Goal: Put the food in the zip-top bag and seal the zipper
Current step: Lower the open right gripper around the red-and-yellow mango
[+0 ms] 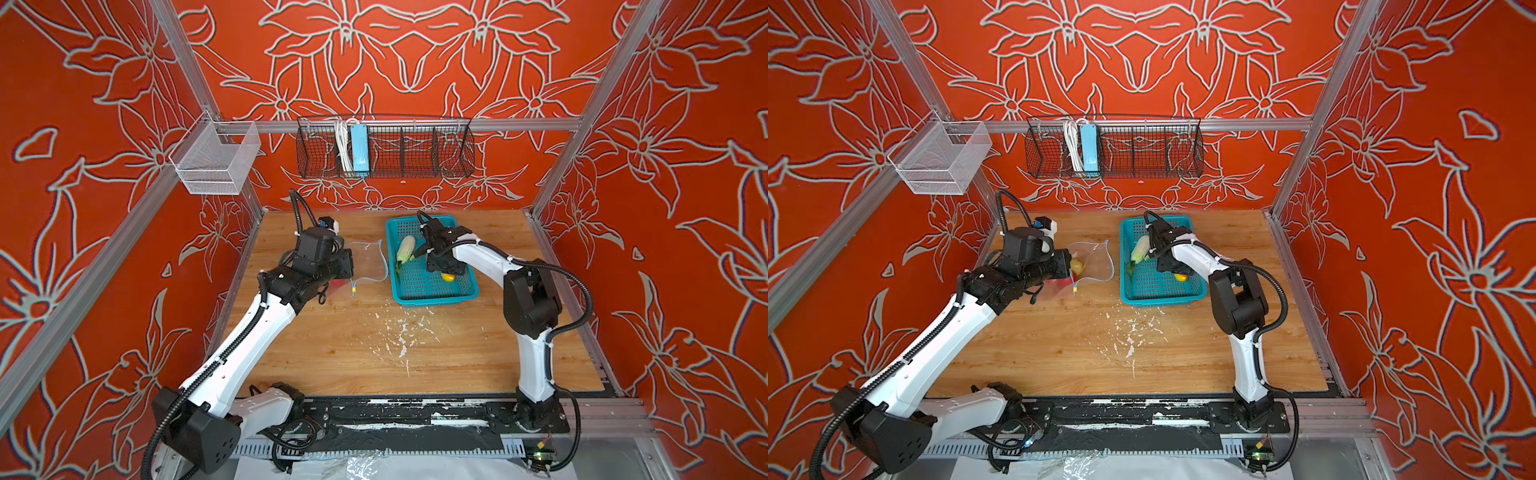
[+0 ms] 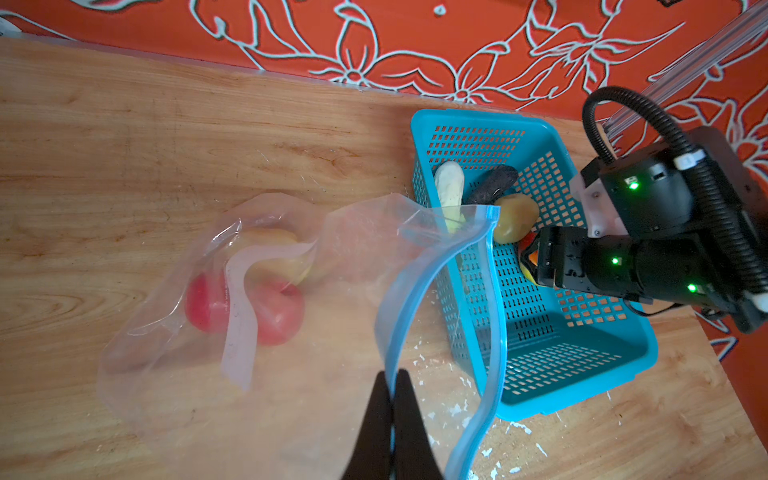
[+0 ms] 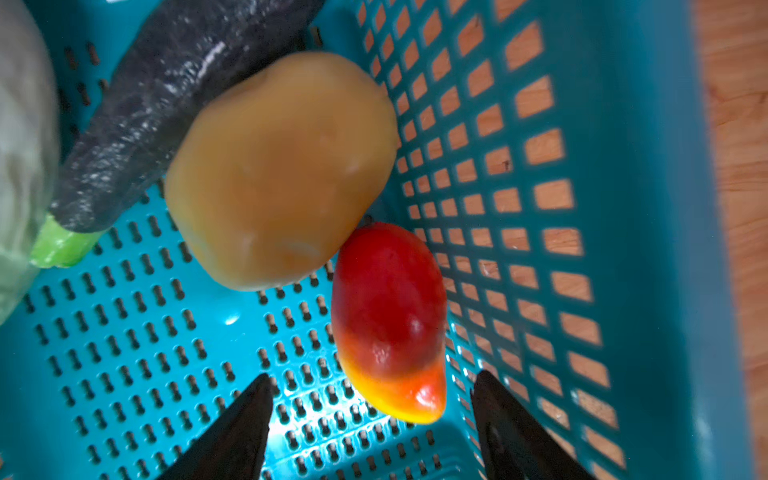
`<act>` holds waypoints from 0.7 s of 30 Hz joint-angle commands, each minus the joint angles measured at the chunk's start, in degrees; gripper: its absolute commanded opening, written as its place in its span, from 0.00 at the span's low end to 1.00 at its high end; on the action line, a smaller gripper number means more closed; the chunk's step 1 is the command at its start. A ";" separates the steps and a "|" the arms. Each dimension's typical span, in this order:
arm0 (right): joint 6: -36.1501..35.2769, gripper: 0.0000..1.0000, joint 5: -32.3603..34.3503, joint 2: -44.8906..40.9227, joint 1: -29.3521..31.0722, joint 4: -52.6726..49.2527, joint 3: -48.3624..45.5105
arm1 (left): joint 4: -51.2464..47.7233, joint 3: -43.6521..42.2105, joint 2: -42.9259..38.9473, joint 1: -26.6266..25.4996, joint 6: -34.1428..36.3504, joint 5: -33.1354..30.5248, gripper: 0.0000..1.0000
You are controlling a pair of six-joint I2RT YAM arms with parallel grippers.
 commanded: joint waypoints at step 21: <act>-0.99 0.60 -2.00 5.26 -1.63 3.84 0.59 | 0.85 -0.36 -0.91 0.19 -0.30 0.02 0.00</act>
